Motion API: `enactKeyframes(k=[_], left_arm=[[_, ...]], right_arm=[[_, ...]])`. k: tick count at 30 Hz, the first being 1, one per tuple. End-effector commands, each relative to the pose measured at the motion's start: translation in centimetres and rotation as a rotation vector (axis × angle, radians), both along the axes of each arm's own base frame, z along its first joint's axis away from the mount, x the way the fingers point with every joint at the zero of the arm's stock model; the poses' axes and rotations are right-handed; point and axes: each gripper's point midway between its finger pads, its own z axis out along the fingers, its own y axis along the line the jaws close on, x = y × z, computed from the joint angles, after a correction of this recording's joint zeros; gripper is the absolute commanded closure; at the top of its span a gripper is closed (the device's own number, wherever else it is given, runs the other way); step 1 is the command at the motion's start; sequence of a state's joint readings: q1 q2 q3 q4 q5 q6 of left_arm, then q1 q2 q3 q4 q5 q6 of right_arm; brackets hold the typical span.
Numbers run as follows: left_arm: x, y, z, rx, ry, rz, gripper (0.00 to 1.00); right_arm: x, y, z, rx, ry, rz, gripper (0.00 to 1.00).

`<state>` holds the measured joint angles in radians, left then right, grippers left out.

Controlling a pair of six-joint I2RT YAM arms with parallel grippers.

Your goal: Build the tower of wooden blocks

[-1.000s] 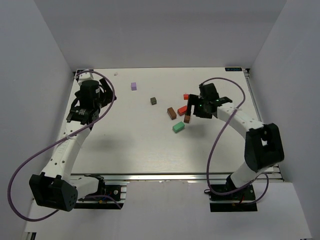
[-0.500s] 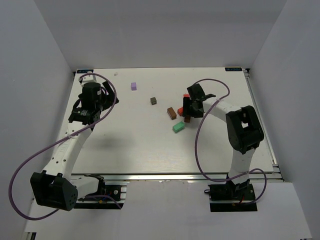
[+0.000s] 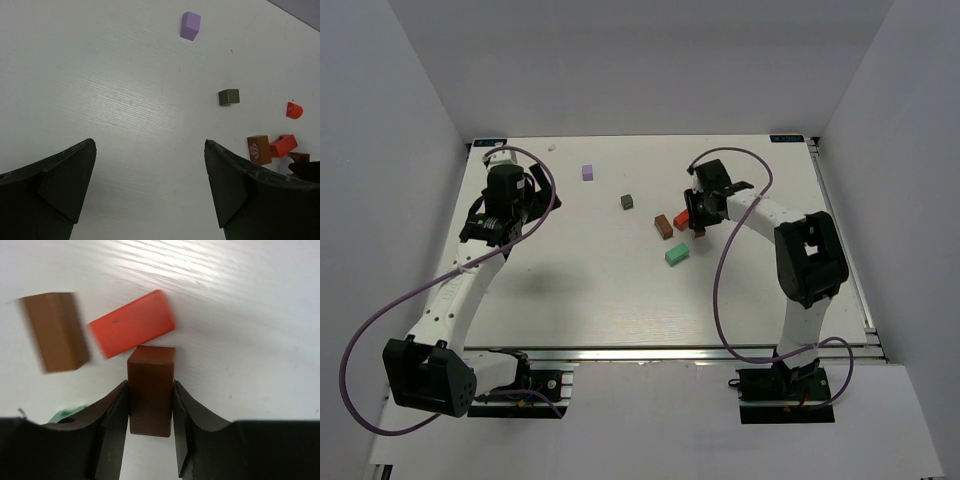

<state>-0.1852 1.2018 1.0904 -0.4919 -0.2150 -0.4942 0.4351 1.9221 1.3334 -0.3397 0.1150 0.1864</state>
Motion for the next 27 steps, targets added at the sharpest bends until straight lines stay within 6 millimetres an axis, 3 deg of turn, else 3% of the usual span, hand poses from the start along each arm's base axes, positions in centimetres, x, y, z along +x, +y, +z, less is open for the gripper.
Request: enactKeyframes(k=[1,3,4,8,11,16,22,27], left_arm=[[0.0,-0.6,1.0,-0.019,-0.03,-0.036,0.02],[-0.1,-0.8,1.0,-0.02,-0.03,-0.049,0.02],[0.0,-0.9,1.1,-0.021,-0.031,-0.054,0.02],[0.0,-1.1,0.8,-0.019,-0.021,-0.067,0.02],[0.1,-1.1,0.6,-0.013,-0.008,-0.073,0.02],[0.2,-1.3,0.2,-0.013,0.009,-0.082,0.02],[0.2,-1.2,0.1,-0.011,0.014,-0.08,0.02],[0.1,-1.2,0.1,-0.012,0.013,-0.075,0.02]], right_arm=[[0.3,4.4,8.1,0.11,-0.15,0.415,0.8],[-2.6,5.6,8.1,0.133,-0.087,0.683,0.81],[-3.7,7.5,10.0,0.23,-0.094,0.796,0.82],[-6.2,10.0,11.0,0.327,-0.086,1.013,0.82],[-7.2,11.4,10.4,0.24,-0.097,1.109,0.82],[-8.7,13.6,8.0,0.108,-0.074,1.204,0.8],[-8.8,16.1,5.6,0.05,-0.075,1.189,0.75],[-9.9,18.0,3.1,0.013,-0.055,1.231,0.7]])
